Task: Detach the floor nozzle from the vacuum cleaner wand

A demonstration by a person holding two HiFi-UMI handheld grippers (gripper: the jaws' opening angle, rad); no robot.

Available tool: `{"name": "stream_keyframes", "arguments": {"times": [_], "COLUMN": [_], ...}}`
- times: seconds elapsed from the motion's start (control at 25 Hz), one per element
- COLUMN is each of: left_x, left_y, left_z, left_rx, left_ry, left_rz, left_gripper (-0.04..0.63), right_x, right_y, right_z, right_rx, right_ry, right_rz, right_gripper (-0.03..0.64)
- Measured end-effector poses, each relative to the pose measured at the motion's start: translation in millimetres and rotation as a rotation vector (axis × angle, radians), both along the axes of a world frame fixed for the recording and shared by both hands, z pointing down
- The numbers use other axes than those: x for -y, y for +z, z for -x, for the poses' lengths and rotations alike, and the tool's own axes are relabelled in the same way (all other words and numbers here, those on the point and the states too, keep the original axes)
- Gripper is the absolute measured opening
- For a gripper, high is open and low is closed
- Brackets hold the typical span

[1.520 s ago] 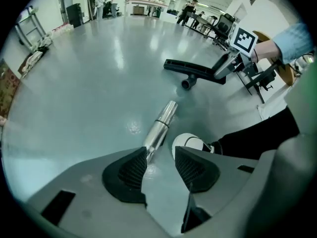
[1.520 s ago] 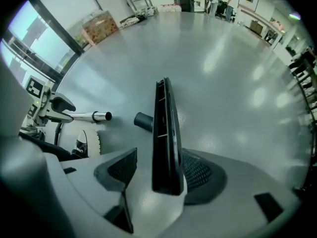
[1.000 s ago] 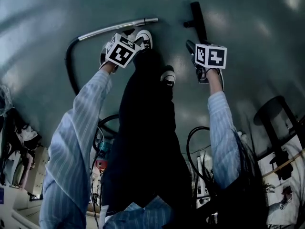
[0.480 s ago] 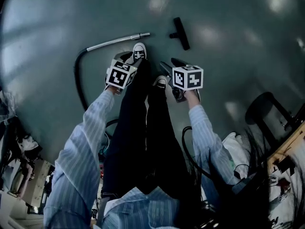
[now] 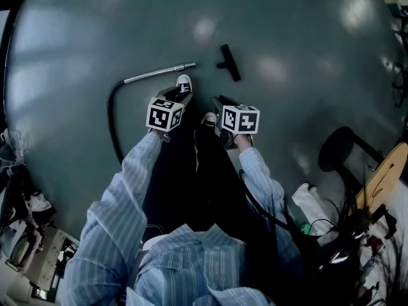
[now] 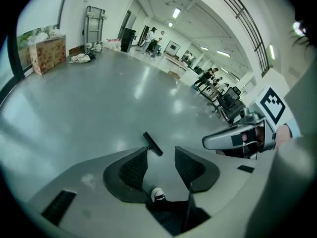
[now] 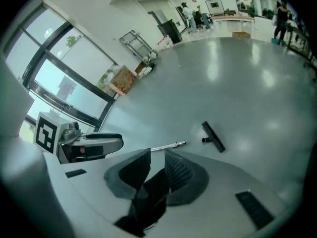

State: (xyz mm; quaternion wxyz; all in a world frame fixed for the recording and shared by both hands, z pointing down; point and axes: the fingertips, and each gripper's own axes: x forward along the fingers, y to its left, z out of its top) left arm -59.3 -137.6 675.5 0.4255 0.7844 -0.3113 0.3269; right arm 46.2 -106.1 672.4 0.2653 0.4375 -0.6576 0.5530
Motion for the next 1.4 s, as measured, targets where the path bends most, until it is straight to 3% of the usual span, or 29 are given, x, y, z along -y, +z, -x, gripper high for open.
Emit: {"name": "stream_keyframes", "arguments": {"times": [0.28,0.56,0.76,1.0,1.4], "left_x": [16.0,-10.8,-47.2,-88.9,-148.0], "left_y": [-87.1,-154.8,-207.4,-238.3,-256.7], "left_z": [-4.1,-3.3,-16.1,-10.9,-4.7], "left_rx": [-0.079,-0.075,-0.085,-0.101,-0.114], "left_ry": [-0.082,-0.145,-0.157,-0.245,-0.327], "left_rz": [-0.107,-0.233,-0.316,-0.342,-0.330], "left_gripper": [0.167,0.031,0.023,0.023,0.023], "right_x": [1.5,-25.6,-46.8,-73.4,-120.7], "right_y": [-70.1,-133.9,-174.4,-195.5,-208.4], "right_z": [-14.8,-22.3,-27.9,-9.2,18.7], "right_rx": [-0.009,0.018,0.023,0.030,0.054], "right_ry": [0.049,0.048,0.033,-0.045,-0.146], "right_rz": [-0.069,-0.158,-0.227,-0.305,-0.270], "right_gripper": [0.044,0.043,0.041,0.040,0.040]}}
